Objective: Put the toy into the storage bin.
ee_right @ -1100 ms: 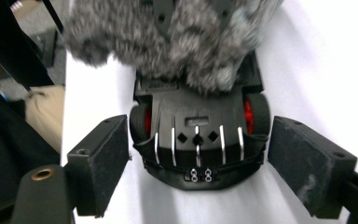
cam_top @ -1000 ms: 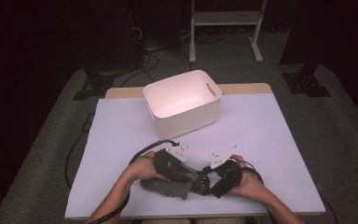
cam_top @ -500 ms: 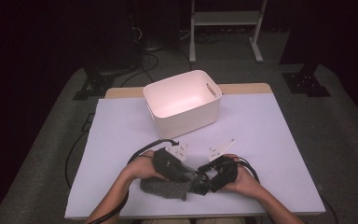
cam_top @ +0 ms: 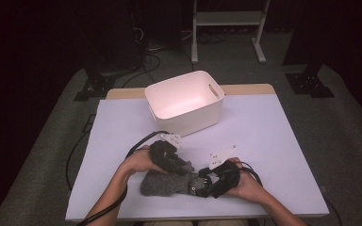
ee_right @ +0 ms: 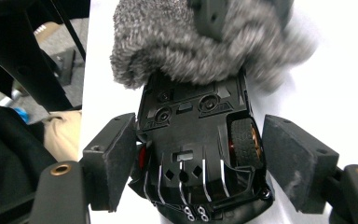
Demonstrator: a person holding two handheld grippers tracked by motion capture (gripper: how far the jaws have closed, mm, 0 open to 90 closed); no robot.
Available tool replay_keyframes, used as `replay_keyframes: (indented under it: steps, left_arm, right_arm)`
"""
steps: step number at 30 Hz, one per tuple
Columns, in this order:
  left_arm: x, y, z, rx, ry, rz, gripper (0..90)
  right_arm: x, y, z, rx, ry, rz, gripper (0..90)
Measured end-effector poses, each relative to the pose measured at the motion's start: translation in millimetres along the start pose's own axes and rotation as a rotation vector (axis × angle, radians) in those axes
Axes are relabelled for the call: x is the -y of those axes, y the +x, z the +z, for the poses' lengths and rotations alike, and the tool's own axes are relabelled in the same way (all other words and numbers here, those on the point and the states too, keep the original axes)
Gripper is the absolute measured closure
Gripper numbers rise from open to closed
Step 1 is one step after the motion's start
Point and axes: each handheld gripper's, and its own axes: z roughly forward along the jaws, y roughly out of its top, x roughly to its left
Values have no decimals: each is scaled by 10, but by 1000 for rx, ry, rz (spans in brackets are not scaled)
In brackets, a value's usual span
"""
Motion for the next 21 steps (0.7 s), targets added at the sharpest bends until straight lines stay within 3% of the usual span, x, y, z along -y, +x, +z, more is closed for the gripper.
replay_keyframes:
  steps: [8,11,15,21]
  left_arm:
    - [27,-121,-55,-17,-4,33,689]
    - [59,-197,-90,-25,-20,53,688]
    - [79,-319,-142,-24,-51,82,690]
    - [71,-446,-180,-8,-54,126,694]
  right_arm:
    - [-17,41,-5,28,-17,-31,290]
    - [-33,36,-9,10,-19,-6,286]
    - [-45,57,27,1,4,-10,277]
    - [-91,112,101,-32,32,-22,316]
